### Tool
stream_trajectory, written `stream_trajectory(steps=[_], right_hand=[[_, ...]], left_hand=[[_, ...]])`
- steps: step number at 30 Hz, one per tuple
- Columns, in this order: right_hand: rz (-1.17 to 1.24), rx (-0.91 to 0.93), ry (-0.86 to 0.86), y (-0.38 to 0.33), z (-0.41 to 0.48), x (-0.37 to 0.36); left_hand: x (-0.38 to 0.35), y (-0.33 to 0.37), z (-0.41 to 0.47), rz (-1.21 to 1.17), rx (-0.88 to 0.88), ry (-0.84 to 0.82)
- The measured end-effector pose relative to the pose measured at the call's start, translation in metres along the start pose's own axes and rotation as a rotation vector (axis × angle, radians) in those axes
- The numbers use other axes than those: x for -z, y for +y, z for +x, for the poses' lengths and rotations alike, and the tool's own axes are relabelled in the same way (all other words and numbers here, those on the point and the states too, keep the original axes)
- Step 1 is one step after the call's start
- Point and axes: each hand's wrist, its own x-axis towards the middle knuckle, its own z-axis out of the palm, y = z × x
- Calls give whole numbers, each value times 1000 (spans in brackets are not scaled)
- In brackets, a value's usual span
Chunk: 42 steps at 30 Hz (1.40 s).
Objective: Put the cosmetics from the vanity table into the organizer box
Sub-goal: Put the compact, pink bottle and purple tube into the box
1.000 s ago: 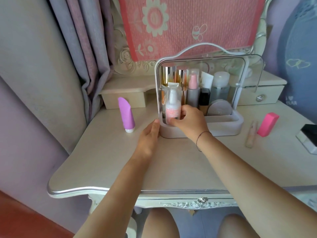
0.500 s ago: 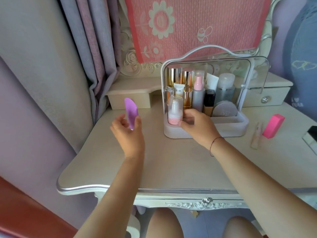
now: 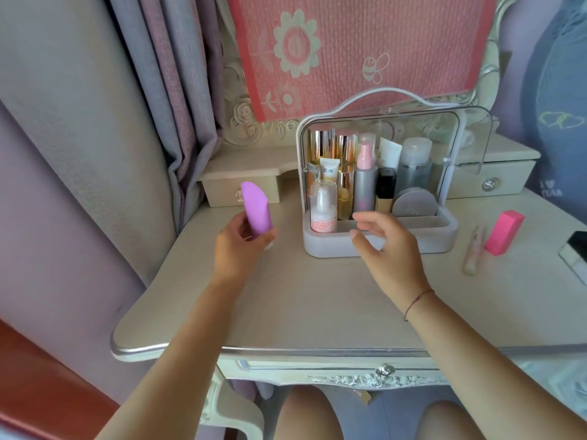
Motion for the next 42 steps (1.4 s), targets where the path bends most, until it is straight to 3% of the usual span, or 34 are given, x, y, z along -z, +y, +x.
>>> stream_trajectory(steps=[5,9,16,22,26,30,42], right_hand=[[253,-50,-299,-12,-13,-4],[271,-51,-254,-12,-10,8],[86,-83,-177,-6,7,28],[119,-77,-140,-6,56,42],[95,-149,-216,8,76,30],[7,-184,-289,26,80,17],[-130,-115,-296,29,82,17]], left_hand=[[-34,34,-49,-31,-196,-222],[-60,39,-67,28,-230,-272],[-83,46,-68,2,-260,-297],[-77,36,-61,6,-207,-3],[-76,30,-57,27,-84,-95],[-75,28,-56,52,-110,-137],[-76,27,-56,84,-114,-131]])
